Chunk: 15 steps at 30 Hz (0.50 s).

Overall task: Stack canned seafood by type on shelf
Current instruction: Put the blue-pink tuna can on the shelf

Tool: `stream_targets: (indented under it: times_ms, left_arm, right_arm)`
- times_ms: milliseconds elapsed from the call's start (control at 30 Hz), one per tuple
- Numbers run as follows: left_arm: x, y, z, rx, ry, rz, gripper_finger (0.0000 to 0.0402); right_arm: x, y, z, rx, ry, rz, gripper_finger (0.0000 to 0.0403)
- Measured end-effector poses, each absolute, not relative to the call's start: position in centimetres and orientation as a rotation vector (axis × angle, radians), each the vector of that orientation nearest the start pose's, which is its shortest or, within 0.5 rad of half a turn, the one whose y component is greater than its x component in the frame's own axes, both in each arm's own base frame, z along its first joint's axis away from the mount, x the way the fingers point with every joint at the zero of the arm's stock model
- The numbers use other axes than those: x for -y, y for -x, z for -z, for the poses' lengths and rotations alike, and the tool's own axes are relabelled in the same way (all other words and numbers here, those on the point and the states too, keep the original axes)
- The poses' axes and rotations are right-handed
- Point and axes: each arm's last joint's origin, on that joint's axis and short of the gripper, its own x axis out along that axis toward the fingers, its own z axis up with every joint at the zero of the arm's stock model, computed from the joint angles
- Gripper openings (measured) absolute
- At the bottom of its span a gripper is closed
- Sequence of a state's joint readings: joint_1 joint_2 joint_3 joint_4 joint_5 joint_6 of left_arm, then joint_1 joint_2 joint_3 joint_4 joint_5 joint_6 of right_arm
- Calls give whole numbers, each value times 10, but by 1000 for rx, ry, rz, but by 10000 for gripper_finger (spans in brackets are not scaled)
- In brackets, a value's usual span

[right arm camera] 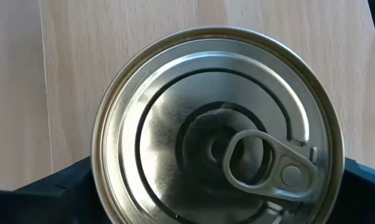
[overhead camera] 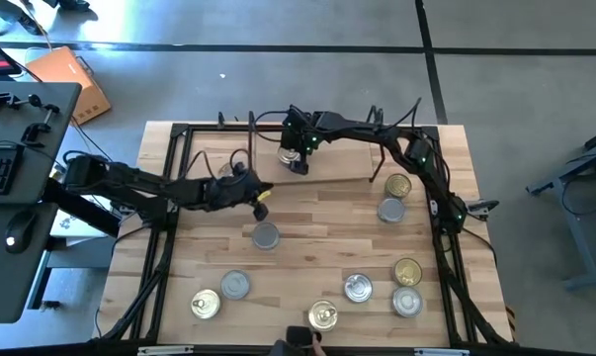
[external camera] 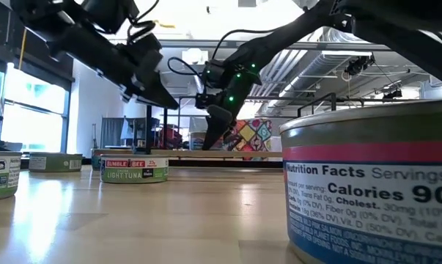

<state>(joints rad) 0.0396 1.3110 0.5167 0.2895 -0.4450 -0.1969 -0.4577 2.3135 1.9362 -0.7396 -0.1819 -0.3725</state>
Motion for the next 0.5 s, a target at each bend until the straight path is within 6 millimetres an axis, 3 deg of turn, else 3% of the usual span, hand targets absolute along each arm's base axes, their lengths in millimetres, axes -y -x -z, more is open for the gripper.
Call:
stream_targets:
  times_ms: [233, 500]
  left_arm:
    - [-36, -248, -174, -501, 50, -567, 0]
    - [-52, -243, -169, -594, -64, -544, 0]
  right_arm:
    - [210, -447, -180, -1049, -6, 57, 399]
    - [209, -441, -204, -1027, -25, 136, 399]
